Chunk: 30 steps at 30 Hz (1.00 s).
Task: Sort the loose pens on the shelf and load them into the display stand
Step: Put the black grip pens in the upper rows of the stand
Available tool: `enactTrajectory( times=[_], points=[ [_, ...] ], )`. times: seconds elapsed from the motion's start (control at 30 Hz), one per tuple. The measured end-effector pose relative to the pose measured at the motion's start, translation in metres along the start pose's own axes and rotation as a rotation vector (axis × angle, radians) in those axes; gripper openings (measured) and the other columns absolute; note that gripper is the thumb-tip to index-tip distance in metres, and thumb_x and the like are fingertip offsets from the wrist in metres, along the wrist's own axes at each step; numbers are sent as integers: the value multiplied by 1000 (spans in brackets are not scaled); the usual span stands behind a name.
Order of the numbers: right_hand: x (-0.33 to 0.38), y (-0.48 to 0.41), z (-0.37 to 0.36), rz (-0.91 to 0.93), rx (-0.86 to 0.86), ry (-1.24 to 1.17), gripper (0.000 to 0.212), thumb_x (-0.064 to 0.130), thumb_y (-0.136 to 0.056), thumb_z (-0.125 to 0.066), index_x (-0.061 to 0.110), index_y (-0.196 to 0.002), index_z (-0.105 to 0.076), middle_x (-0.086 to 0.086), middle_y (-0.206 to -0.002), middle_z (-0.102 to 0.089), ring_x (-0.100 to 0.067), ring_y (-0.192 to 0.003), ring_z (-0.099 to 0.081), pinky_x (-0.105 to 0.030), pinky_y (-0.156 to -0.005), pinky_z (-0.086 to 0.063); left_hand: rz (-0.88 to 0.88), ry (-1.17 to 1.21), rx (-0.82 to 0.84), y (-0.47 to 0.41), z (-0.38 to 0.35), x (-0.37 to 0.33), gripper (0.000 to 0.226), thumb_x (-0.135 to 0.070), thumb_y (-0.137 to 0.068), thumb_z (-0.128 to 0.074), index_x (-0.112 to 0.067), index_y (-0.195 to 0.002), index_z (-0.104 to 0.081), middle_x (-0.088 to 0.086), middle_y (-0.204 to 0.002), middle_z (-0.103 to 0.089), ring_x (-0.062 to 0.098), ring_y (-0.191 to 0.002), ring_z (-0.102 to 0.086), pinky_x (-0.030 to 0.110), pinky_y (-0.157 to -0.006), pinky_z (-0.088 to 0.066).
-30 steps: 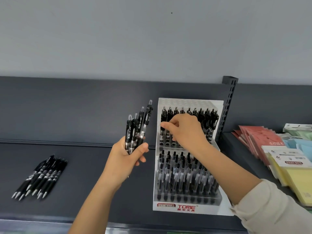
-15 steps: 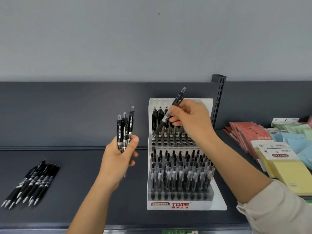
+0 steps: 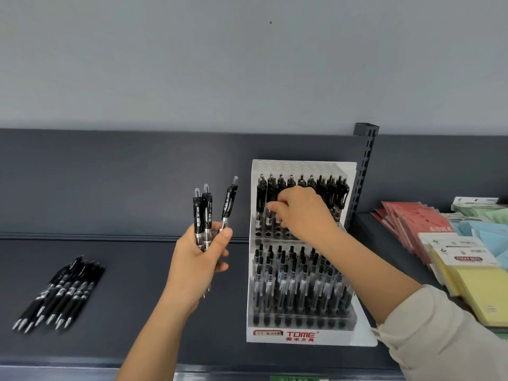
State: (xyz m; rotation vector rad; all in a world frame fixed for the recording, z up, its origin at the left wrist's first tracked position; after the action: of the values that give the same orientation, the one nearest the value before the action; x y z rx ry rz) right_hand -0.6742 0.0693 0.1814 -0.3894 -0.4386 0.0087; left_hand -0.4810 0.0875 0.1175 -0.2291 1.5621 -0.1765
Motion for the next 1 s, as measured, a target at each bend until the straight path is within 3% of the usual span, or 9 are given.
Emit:
enactTrajectory(
  times=[0.2,0.3,0.47,0.57,0.73,0.83,0.9,1.0],
  points=[
    [0,-1,-6,-37,30,21,39,38,-93,-53,2,-79,-64,-8,-76,-69,-25,-67,-67,-40,-72,-56,-1,13,8,2,-3,0,8,-23,-87,-63,-17,-91,-60,4,-72,-58,2,-56,-56,17,-49,-48],
    [-1,6,0,-42,17,21,42,47,-91,-53,7,-84,-66,-6,-76,-69,-20,-68,-66,-34,-72,-55,1,8,15,2,-6,0,8,-24,-87,-63,-18,-90,-60,3,-73,-59,0,-56,-56,17,-49,-49],
    [19,26,14,48,-36,-281,29,48,-87,-56,22,-93,-66,10,-79,-63,-3,-66,-58,-22,-68,-49,-18,-5,61,4,-16,-5,8,-22,-86,-65,-17,-91,-60,-3,-71,-61,1,-58,-57,19,-50,-50],
    [26,35,12,66,-7,-427,26,48,-84,-61,23,-85,-65,9,-74,-64,0,-58,-58,-13,-57,-47,-66,-42,107,7,-26,-10,8,-19,-84,-67,-18,-88,-60,-10,-64,-63,0,-57,-58,18,-50,-50],
    [23,40,13,10,19,-597,22,31,-88,-62,11,-80,-60,-1,-73,-66,-3,-56,-63,-18,-56,-55,-98,-65,130,7,-34,-14,5,-21,-85,-66,-21,-85,-61,-4,-71,-63,5,-66,-61,18,-53,-52],
    [14,34,28,-47,3,-720,7,21,-92,-56,19,-86,-58,-1,-81,-66,-3,-64,-65,-19,-64,-57,-73,-59,63,2,-23,-10,8,-22,-88,-62,-14,-85,-61,4,-76,-63,4,-70,-64,21,-56,-55],
    [2,27,45,-70,-97,-738,6,19,-93,-55,20,-90,-60,-1,-87,-68,-7,-73,-67,-22,-69,-58,-54,-60,-13,-1,-11,-9,11,-23,-89,-61,-13,-85,-59,3,-70,-60,2,-57,-61,17,-50,-51],
    [-10,20,63,-56,-225,-554,10,20,-95,-53,14,-96,-61,-2,-87,-68,-13,-80,-68,-33,-76,-58,-27,-139,-85,-1,2,-7,17,-30,-90,-59,-14,-87,-57,3,-61,-53,3,-38,-46,15,-36,-37]
  ],
)
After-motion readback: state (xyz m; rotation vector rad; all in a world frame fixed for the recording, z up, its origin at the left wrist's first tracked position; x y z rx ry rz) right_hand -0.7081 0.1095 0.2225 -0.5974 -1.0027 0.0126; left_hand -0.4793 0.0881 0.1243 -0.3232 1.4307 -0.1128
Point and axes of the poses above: each hand's wrist, its own y-axis away from the middle knuckle, its own z-axis out of the back of the hand, x = y × z, the point moved 7 cm from there along -y, towards the middle knuckle
